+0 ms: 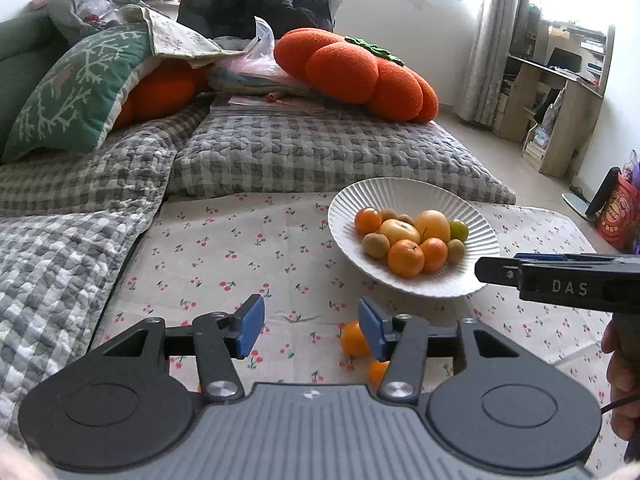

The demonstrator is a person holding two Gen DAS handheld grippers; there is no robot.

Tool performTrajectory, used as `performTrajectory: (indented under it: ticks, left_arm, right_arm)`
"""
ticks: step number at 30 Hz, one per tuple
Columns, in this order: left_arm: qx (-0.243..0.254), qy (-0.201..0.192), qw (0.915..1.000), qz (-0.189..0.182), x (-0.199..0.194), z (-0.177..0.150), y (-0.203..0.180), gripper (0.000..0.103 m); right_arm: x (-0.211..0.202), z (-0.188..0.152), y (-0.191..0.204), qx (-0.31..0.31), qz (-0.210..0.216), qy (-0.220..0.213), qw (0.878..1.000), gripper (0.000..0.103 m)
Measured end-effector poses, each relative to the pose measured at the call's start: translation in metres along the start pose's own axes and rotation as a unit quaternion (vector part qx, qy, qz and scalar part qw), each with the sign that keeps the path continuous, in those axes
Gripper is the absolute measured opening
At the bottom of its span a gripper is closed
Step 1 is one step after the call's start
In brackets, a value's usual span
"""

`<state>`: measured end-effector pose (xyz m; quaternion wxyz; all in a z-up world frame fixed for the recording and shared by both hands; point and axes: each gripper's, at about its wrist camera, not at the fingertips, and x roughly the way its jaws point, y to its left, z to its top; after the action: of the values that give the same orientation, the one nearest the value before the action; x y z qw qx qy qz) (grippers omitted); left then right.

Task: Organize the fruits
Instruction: 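Withdraw both tools from the plate toward the loose cherry tomatoes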

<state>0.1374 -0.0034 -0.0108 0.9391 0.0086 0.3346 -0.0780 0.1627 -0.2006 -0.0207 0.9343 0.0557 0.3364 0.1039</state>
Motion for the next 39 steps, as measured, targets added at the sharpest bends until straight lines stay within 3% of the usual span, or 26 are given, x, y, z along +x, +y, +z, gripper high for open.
performTrajectory:
  ticks: [10,14,22,34,39]
  left_arm:
    - [-0.012,0.002,0.9999,0.009,-0.020,-0.023,0.016,0.059]
    - [-0.023,0.008,0.9996,0.014,-0.024,-0.031,0.027,0.062]
    - [-0.034,0.012,0.9989,0.031,-0.020,-0.044,0.041,0.083]
    - [-0.039,0.048,0.9975,0.035,-0.006,-0.051,0.042,0.096]
    - [-0.073,0.067,0.9945,0.034,-0.002,-0.048,0.057,0.096]
  right_arm:
    - [-0.019,-0.010,0.041,-0.038,0.019,0.012,0.999,0.056]
    - [-0.021,-0.014,0.057,-0.054,0.032,0.019,0.998,0.066]
    - [-0.017,-0.022,0.081,-0.099,0.030,0.014,0.994,0.083]
    - [-0.005,-0.027,0.072,-0.098,0.026,0.035,0.994,0.092]
    - [0.000,-0.026,0.067,-0.080,0.036,0.049,0.995,0.094]
